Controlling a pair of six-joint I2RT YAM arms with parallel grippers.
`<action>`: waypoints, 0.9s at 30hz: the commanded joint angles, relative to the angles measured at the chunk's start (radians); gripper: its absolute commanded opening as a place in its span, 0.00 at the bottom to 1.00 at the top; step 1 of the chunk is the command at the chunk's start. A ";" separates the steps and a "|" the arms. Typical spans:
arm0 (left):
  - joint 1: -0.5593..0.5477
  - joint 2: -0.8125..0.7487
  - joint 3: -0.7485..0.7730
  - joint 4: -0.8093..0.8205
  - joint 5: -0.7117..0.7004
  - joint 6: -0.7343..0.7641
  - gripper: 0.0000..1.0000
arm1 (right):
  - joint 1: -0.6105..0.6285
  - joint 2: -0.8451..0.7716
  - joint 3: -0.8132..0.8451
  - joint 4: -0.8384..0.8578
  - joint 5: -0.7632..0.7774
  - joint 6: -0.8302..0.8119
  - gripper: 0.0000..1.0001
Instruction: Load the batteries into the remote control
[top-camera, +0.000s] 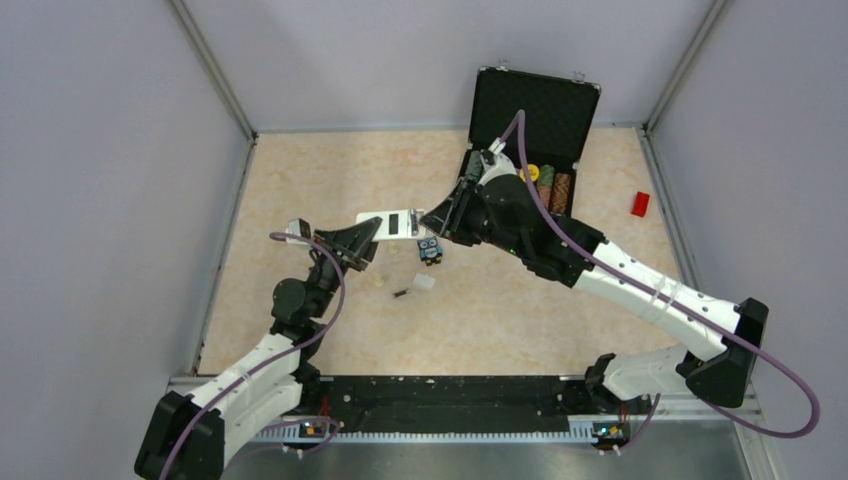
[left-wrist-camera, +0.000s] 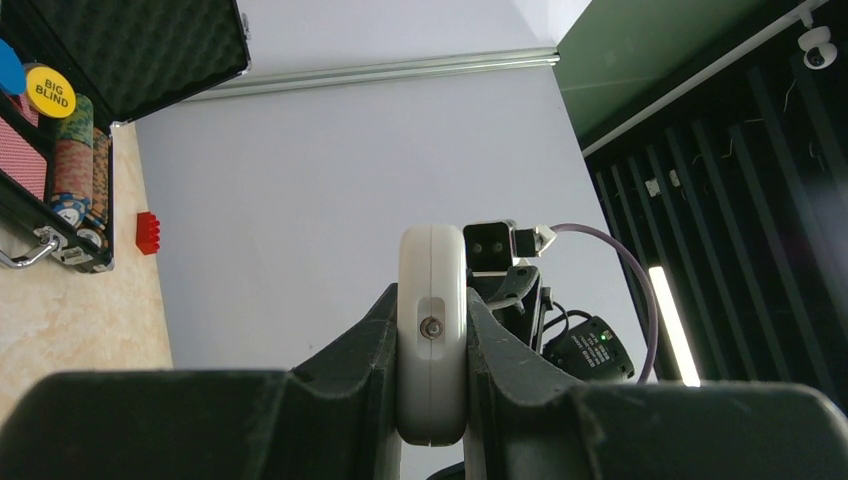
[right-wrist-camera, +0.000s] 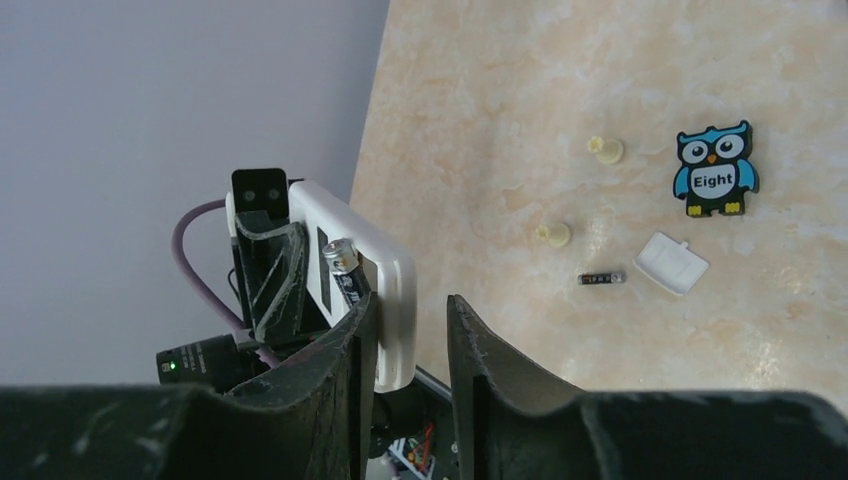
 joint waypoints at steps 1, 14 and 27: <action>0.001 -0.033 -0.003 0.085 -0.004 -0.003 0.00 | -0.006 -0.069 0.024 -0.008 0.079 0.035 0.32; 0.001 -0.058 -0.010 0.072 0.004 0.009 0.00 | -0.008 -0.056 0.016 0.120 0.020 0.053 0.67; 0.001 -0.057 0.009 0.085 0.060 0.046 0.00 | -0.033 0.028 0.053 0.141 -0.062 0.126 0.58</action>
